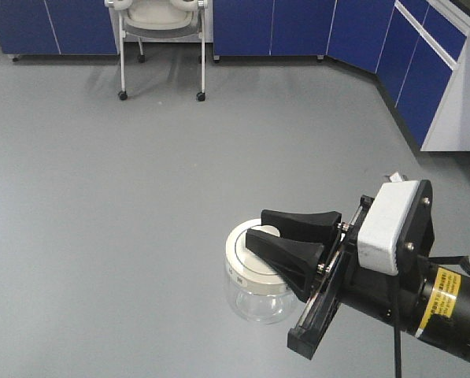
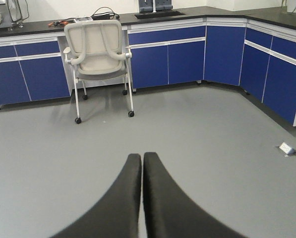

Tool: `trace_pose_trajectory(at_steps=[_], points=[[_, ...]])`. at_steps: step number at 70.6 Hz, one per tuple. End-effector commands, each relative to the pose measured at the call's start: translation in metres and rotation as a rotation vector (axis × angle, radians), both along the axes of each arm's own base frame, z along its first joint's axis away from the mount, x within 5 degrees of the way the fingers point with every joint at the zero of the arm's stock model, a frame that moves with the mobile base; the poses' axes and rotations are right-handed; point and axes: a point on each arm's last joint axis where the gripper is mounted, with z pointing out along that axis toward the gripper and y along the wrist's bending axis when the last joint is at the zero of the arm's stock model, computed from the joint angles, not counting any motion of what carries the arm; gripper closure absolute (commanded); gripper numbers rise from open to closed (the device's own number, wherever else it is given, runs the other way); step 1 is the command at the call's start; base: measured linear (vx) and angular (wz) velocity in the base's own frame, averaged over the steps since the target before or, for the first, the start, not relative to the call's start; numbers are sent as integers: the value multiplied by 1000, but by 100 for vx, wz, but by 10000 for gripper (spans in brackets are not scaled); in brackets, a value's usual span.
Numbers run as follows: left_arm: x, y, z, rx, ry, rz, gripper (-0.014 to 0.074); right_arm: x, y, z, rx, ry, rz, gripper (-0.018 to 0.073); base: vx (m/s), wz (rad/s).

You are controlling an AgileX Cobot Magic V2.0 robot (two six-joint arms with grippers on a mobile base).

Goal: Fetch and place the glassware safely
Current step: 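Drive the base away from the bench holding the jar in the right gripper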

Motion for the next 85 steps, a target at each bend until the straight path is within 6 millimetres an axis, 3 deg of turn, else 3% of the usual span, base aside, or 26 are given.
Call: trace_pose_trajectory(at_steps=[1,85], points=[[1,-1,16,-25,-97,-12,603,-1,2,22,105,-74,34,560,59,-3],[1,-1,16,-25,-97,-12,603,-1,2,22,105,-74,34,560,60,2]])
